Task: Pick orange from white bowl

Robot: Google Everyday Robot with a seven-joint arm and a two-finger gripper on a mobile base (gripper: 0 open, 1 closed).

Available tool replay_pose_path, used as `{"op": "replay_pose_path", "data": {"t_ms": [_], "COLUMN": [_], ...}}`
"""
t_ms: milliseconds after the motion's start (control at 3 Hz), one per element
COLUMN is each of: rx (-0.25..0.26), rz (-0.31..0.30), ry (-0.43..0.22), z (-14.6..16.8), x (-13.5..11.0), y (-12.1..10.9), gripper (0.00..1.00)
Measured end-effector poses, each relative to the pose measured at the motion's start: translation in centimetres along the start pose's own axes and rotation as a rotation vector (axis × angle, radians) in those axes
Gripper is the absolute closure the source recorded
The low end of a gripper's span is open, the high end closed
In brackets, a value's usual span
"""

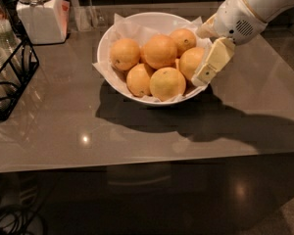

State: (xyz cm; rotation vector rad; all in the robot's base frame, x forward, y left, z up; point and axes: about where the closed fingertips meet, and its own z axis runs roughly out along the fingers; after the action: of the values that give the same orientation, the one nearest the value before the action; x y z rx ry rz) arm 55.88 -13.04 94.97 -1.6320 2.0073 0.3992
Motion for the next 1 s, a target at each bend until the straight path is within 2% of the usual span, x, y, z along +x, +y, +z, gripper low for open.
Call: {"op": "replay_pose_path", "data": {"t_ms": [1000], "rx": [-0.026], "rz": [0.089], "ry": [-0.024], "z": [2.1], "x": [2.1], "y": [-1.1], "gripper": [0.14]}}
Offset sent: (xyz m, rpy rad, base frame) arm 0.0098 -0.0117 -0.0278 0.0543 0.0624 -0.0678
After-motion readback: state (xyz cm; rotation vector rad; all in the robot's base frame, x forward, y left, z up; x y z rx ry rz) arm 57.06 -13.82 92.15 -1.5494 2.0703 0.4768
